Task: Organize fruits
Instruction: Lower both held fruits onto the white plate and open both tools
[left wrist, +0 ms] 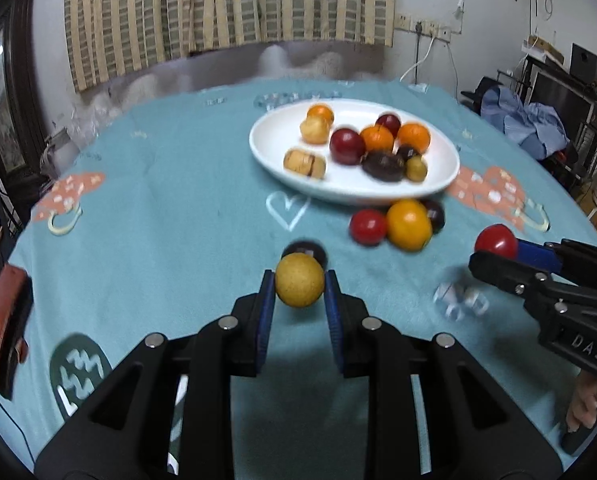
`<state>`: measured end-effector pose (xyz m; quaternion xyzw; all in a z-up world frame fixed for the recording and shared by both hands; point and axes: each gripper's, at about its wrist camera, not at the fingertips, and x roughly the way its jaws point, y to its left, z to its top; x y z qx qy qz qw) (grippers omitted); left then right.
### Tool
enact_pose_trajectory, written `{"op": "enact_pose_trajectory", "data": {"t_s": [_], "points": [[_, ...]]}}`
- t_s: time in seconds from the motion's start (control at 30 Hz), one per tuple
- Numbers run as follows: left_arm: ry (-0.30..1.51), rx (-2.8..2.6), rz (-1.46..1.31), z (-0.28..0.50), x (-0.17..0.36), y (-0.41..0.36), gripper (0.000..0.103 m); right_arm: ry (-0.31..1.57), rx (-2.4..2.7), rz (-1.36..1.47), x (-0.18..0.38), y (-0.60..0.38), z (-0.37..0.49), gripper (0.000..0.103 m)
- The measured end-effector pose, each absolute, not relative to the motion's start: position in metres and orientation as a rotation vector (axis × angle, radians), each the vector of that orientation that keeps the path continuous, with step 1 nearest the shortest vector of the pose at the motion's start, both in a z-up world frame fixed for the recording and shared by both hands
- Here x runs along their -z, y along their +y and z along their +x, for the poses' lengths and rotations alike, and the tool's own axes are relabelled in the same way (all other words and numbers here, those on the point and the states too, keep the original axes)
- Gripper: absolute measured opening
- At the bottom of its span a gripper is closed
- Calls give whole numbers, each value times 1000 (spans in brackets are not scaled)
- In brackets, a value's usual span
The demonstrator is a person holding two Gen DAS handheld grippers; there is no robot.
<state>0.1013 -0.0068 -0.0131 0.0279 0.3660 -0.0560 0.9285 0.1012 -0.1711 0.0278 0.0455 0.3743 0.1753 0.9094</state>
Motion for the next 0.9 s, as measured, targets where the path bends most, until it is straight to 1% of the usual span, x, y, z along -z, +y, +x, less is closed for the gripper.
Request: {"op": "enact_pose_trajectory", "data": {"t_s": [0.2, 0.33, 0.43, 0.7, 0.73, 0.77, 0.8, 0.83, 0.87, 0.9], "points": [[689, 120, 53, 139, -30, -13, 25, 711, -311, 88, -66, -184, 133, 31], [670, 107, 1, 180, -47, -9, 25, 695, -300, 113, -75, -182, 166, 31], [678, 89, -9, 207, -43, -9, 25, 701, -318, 133, -69, -171, 186, 31], [749, 100, -53, 273, -8, -5, 25, 751, -346, 71, -35, -136, 217, 32], [756, 108, -58, 276, -5, -5, 27, 762, -349, 64, -32, -136, 219, 32], [763, 114, -69, 279, -1, -5, 33, 779, -346, 54, -30, -135, 221, 33], [769, 115, -91, 282, 3, -3, 55, 787, -333, 44, -29, -136, 223, 34], [766, 108, -101, 283, 5, -1, 63, 781, -330, 44, -29, -138, 223, 38], [765, 103, -110, 283, 6, 1, 63, 773, -323, 46, -29, -140, 223, 46], [771, 107, -110, 283, 7, 2, 63, 747, -303, 55, -32, -145, 221, 64]]}}
